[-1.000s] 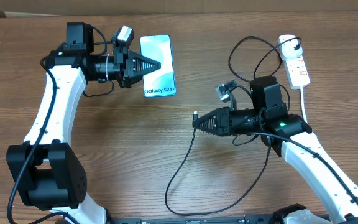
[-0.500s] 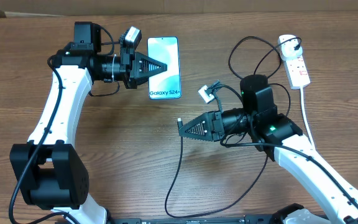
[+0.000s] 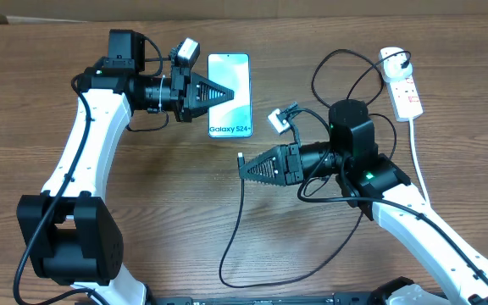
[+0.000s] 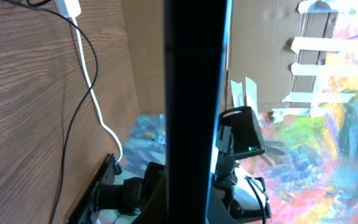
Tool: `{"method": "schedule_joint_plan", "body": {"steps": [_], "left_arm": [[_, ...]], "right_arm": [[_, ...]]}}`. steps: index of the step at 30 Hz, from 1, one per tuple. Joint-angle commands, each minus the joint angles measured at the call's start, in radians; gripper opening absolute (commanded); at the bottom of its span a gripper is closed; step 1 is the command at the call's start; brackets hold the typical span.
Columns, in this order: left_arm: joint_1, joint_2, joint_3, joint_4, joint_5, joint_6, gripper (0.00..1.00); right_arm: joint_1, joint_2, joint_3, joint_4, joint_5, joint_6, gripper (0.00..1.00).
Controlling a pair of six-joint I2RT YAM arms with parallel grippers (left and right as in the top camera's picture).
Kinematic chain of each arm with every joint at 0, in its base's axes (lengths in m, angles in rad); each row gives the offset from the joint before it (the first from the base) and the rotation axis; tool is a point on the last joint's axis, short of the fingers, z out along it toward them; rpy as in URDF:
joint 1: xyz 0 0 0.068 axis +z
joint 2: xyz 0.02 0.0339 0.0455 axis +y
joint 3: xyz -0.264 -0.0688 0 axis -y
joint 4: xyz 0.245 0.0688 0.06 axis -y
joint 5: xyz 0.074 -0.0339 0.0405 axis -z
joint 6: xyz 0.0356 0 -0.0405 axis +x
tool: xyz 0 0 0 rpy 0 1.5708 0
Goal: Plug charger to phone and switch on socket
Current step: 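Push the plug into the phone's bottom port with the right gripper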
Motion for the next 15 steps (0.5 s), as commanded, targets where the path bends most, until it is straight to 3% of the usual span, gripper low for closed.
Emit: {"method": "schedule_joint_plan", "body": {"steps": [1,15], "left_arm": [[-0.009,0.0,0.001,-0.003,0.032,0.005,0.04],[-0.014,0.0,0.001,-0.003,0.03,0.005,0.04]], "right_arm": [[0.003,-0.013,0.016,0.01,0.04,0.051,0.04],[0.003,-0.011,0.016,0.084,0.06,0.142,0.04]]}}
